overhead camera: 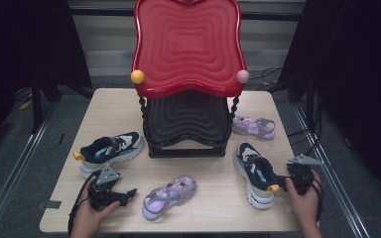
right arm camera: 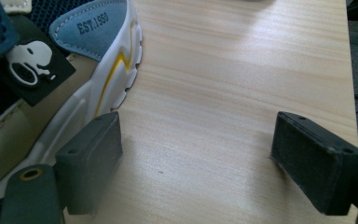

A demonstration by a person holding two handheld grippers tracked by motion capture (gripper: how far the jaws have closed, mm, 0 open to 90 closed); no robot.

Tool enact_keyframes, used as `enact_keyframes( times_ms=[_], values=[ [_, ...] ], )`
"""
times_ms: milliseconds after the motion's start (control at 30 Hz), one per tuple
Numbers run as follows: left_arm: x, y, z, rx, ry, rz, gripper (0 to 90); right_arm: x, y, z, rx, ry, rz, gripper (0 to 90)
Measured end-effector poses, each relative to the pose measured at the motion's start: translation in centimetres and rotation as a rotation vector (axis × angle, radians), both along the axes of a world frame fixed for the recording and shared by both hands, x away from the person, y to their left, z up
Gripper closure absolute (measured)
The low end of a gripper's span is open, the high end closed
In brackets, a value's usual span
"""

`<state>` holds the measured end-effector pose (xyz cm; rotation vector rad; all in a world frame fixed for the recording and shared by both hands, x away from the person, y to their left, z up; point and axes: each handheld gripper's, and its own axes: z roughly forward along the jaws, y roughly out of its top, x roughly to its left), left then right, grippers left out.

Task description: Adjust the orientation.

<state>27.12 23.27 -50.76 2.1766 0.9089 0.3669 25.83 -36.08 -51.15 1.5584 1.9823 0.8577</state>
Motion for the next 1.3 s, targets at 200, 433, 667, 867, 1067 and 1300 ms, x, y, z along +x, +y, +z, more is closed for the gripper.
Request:
enact_keyframes(
  times_ms=[200, 433, 667, 867, 1067, 1300],
  values=[
    [0.0, 0.0, 0.0, 0.000, 0.000, 0.000, 15.3, 0.0, 0.0, 0.0, 0.000, 0.000, 0.000, 15.8],
    [0.0, 0.0, 0.0, -0.001, 0.002, -0.002, 15.2, 0.0, 0.0, 0.0, 0.000, 0.000, 0.000, 15.8],
    [-0.2, 0.1, 0.1, 0.003, -0.002, -0.007, 16.4, 0.0, 0.0, 0.0, 0.000, 0.000, 0.001, 15.8],
    [-0.9, -0.1, 0.2, -0.047, 0.021, -0.034, 21.4, 0.0, 0.0, 0.0, 0.000, 0.000, 0.001, 15.8],
    [-2.1, -0.2, 0.7, -0.072, 0.031, -0.069, 22.1, 0.0, 0.0, 0.0, 0.000, -0.001, 0.002, 15.8],
    [-2.8, -1.5, 1.0, -0.081, 0.056, -0.147, 23.3, 0.0, 0.0, 0.0, 0.000, 0.000, 0.001, 15.8]
  ],
)
